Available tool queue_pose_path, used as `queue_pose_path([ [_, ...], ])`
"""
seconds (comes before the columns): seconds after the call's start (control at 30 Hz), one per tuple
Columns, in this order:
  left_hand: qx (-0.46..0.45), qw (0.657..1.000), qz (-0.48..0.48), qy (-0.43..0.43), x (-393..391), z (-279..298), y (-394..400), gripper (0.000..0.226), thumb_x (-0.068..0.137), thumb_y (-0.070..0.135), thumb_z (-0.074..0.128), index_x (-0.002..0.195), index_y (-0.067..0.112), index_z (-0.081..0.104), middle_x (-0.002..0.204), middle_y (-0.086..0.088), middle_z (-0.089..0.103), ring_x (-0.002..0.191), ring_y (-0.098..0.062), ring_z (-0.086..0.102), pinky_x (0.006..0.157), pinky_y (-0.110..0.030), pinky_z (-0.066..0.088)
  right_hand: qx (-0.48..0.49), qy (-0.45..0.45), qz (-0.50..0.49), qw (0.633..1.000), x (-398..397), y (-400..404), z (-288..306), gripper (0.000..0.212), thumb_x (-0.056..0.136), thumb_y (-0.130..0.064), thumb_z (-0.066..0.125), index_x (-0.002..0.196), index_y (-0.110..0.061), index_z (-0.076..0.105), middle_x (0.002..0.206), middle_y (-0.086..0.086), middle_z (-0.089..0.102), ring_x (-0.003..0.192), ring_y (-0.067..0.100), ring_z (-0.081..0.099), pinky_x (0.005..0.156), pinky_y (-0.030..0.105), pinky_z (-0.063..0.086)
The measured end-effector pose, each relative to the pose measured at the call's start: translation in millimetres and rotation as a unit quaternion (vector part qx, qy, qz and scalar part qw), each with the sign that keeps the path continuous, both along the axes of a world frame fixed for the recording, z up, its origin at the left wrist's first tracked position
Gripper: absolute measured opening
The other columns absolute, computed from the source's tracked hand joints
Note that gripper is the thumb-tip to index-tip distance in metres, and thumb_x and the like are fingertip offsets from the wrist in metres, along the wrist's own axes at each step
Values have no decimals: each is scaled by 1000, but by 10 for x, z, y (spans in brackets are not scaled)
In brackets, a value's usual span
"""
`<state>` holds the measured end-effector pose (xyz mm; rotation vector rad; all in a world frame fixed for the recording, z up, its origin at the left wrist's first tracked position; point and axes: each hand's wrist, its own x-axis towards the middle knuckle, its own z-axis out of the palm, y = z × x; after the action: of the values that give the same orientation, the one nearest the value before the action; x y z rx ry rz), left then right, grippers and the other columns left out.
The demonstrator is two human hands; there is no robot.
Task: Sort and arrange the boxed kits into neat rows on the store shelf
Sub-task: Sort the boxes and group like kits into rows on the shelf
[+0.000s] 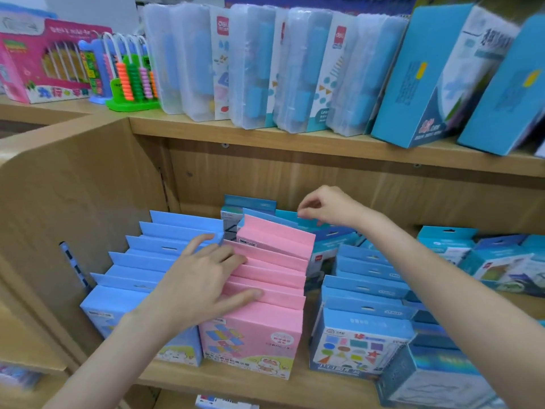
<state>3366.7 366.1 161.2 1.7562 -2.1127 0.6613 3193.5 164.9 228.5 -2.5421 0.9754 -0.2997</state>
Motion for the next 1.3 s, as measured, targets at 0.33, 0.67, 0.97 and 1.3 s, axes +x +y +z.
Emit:
queue_pose_path([
  [0.33,2,1000,13,5,-18,-16,31,73,87,70,19,93,17,70,77,5,65,71,-17,62,85,-29,37,-116,-52,-71,989,133,166,28,11,91,-15,51,85,-14,61,86,11,68,72,28,67,74,43,55],
  [0.67,-6,1000,-6,25,-43,3,41,70,90,65,21,95,13,68,87,0,66,78,-24,61,89,-36,35,-298,-320,-165,884,-776,743,474,13,89,-12,56,92,-2,63,79,13,66,71,22,57,62,24,32],
  [0.97,-140,981,-84,103,-504,88,194,32,92,28,39,95,9,65,97,-2,65,91,-18,54,96,-37,30,-214,-377,-229,871,-1744,1154,691,14,79,-38,55,85,-31,65,68,-23,62,61,-13,53,69,19,43],
  [1.3,-80,975,-68,197,-752,-121,129,33,86,20,36,101,7,63,101,-6,64,100,-15,46,92,-30,28,-71,-251,-97,961,-1824,1682,21,15,87,-9,59,76,-18,56,54,-15,55,47,-9,53,47,4,37],
])
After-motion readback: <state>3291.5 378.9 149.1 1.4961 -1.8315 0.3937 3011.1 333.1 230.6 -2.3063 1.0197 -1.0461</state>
